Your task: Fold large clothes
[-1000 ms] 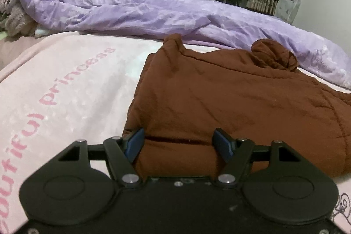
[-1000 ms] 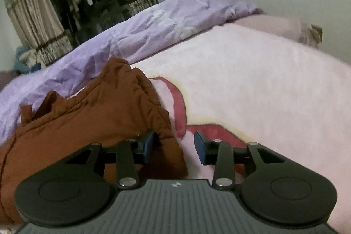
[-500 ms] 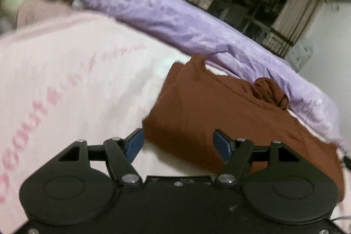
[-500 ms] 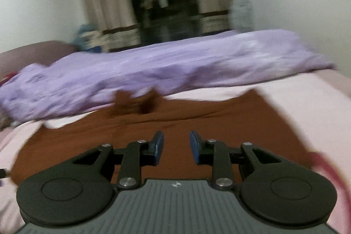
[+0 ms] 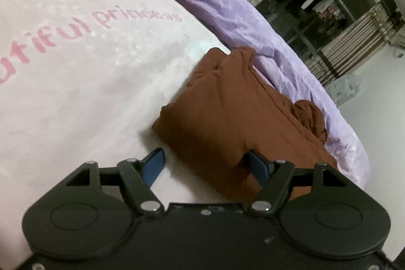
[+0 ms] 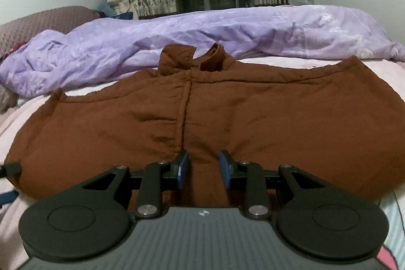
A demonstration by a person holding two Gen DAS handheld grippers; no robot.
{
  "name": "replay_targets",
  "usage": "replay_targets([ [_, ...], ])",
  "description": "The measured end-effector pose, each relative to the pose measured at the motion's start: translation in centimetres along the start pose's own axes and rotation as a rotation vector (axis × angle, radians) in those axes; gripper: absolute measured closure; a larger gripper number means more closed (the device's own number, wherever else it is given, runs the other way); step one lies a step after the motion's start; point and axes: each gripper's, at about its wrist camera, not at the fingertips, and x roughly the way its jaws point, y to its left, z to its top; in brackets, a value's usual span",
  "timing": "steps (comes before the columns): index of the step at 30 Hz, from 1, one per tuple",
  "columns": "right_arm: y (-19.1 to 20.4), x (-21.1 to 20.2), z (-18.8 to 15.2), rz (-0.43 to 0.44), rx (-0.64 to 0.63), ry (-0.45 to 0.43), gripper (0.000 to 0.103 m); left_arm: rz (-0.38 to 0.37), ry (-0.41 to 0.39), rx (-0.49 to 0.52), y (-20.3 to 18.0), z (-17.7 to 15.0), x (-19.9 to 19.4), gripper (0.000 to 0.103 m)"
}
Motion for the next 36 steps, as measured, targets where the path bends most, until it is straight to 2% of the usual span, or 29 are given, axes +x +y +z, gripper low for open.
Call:
replay_targets([
  [6,0.3,0.0,-0.4,-0.009,-0.005,0.006,0.068,-0.017,-0.023,-0.03,0.0,0.7,1.1,0.026],
  [14,0.4,0.2,-0.2,-0.022,-0.013,0.019,0.068,0.012,-0.012,0.03,-1.5,2.9,3.9,0.023],
  [23,0.3,0.2,-0.2,-0.016,0.0,0.017,0.068,0.053,-0.052,0.09,-2.0,3.9,5.3,0.023],
  [29,0.4,-0.1,0.2,-0.021,-0.005,0.022,0.067,0.056,-0.046,0.096,-2.2,3.8,5.2,0.029],
  [32,0.0,-0.7,1.6,-0.006,0.04,-0.019,0.067,0.055,-0.042,0.088,-2.2,3.9,5.1,0.031],
  [36,0.1,0.5,3.4,-0.003,0.031,-0.043,0.067,0.043,-0.044,0.078,-2.3,4.1,5.1,0.036],
])
